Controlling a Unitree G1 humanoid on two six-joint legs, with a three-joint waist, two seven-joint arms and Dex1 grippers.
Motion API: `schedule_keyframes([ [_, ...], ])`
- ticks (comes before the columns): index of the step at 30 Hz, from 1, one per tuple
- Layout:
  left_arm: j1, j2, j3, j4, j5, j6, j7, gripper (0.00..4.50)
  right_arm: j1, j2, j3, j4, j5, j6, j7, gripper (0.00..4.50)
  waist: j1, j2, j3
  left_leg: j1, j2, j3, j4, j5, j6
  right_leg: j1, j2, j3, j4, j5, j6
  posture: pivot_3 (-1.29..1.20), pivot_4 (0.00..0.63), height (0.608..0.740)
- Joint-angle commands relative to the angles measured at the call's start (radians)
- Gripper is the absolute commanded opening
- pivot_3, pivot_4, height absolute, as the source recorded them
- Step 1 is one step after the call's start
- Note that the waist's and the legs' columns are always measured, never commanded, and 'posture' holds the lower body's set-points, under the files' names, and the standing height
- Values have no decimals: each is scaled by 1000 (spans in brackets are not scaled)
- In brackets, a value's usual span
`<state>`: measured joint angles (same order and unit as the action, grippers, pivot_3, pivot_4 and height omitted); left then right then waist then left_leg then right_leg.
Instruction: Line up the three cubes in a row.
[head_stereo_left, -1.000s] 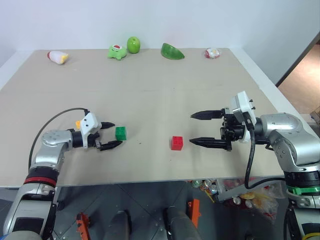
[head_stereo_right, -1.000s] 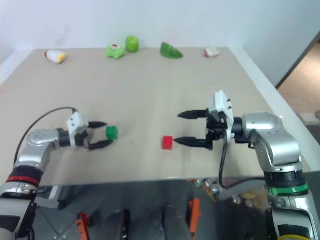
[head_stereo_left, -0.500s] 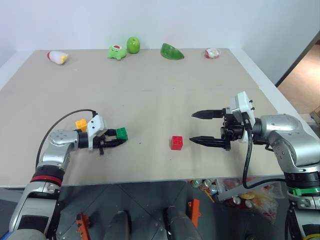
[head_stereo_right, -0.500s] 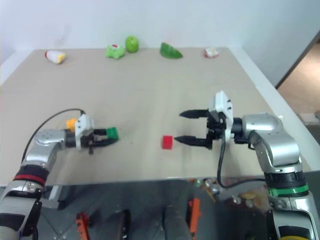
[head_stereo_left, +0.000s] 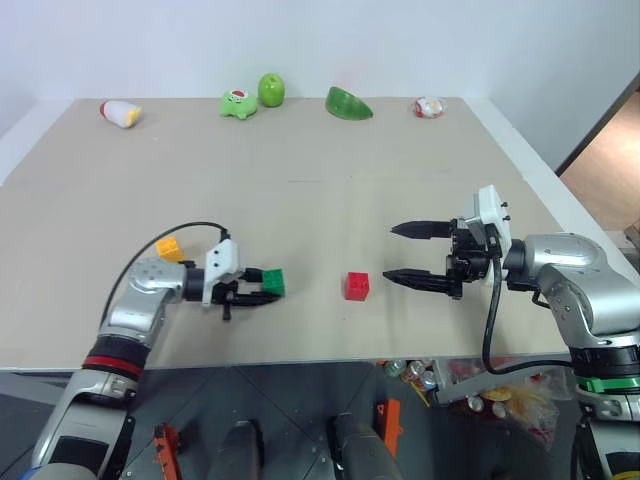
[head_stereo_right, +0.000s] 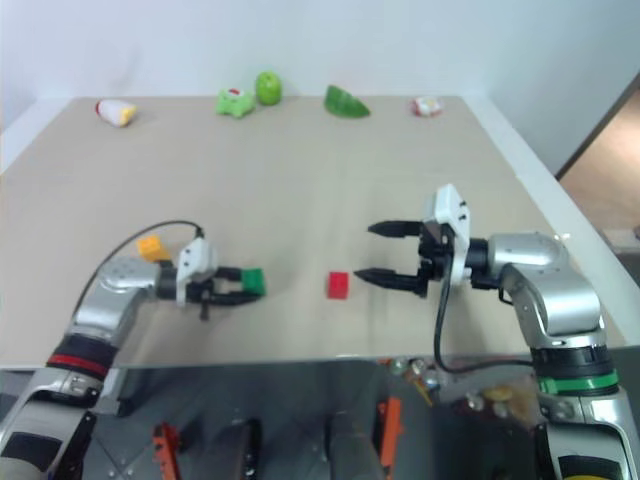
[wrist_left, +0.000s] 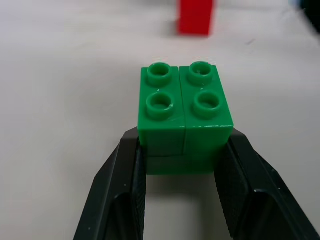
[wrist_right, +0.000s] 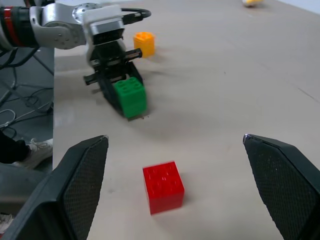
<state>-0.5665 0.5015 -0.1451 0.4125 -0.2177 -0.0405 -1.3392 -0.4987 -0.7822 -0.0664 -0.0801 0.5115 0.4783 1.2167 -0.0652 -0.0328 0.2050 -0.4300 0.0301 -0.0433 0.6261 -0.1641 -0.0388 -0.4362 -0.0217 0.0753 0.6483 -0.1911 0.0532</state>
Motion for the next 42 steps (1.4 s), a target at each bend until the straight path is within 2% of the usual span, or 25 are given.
schedule_keyframes([
  [1, -41, -15, -16, 8, 3, -18, -19, 1318, 15, -23, -53, -5, 19, 1, -12, 4500, 1, 0, 0, 0, 0, 0, 0, 0, 0, 0, 0, 0, 0, 0, 0, 0, 150, 733],
  [10, -181, -87, -34, 257, 54, -114, -19, 1318, 109, -35, -115, -71, 56, 36, -59, 4500, 10, 0, 0, 0, 0, 0, 3, 1, 1, 0, 1, 1, 0, 1, 0, 0, 150, 733],
  [16, -229, -108, -35, 341, 66, -158, -43, 1318, 180, -41, -119, -96, 59, 40, -68, 4500, 13, 0, 0, -1, -1, 0, 4, 1, 1, 0, 1, 2, 0, 2, 1, 0, 150, 733],
  [35, -194, -105, -36, 321, 79, -167, -48, 1318, 113, -25, -59, -39, 43, 31, -57, 4500, 15, 0, 0, -1, -1, 0, 6, 1, 1, 1, 1, 2, 0, 2, 1, 0, 150, 733],
  [42, -97, -56, -9, 186, 48, -125, -15, 1318, 72, -2, -31, -10, 34, 18, -52, 4500, 9, 0, 0, -1, 0, 0, 6, 1, 1, 1, 2, 3, 0, 3, 1, 0, 150, 733],
])
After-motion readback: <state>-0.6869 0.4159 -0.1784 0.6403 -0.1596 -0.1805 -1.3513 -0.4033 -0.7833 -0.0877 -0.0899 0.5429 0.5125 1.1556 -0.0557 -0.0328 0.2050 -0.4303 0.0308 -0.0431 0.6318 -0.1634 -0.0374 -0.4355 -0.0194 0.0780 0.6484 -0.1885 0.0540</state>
